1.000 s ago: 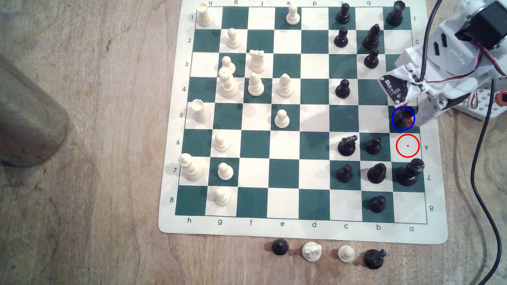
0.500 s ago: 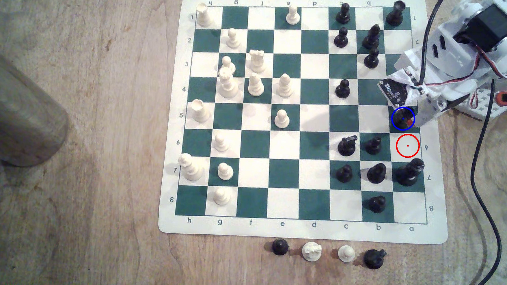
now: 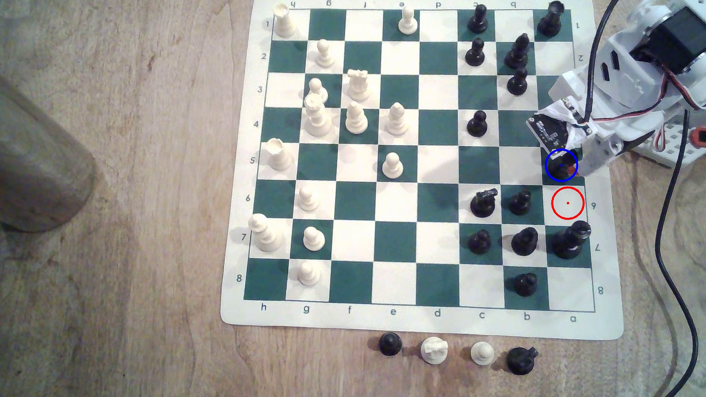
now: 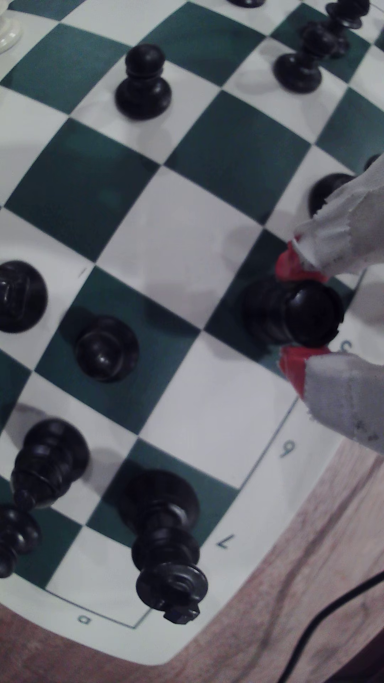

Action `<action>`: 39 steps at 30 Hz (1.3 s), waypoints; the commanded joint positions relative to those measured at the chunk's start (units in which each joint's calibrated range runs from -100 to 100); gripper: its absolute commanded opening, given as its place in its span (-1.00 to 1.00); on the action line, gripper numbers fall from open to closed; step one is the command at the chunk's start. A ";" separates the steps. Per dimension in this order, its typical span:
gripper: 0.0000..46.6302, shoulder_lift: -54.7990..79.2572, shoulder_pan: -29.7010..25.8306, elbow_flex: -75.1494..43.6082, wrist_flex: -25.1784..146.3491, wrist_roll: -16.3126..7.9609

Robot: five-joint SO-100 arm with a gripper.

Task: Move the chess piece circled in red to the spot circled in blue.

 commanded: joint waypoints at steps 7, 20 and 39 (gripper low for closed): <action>-0.32 0.99 0.73 -0.87 -0.90 0.10; -0.28 3.37 1.75 -0.78 -0.65 0.59; -0.45 -6.90 11.61 -18.73 1.97 1.22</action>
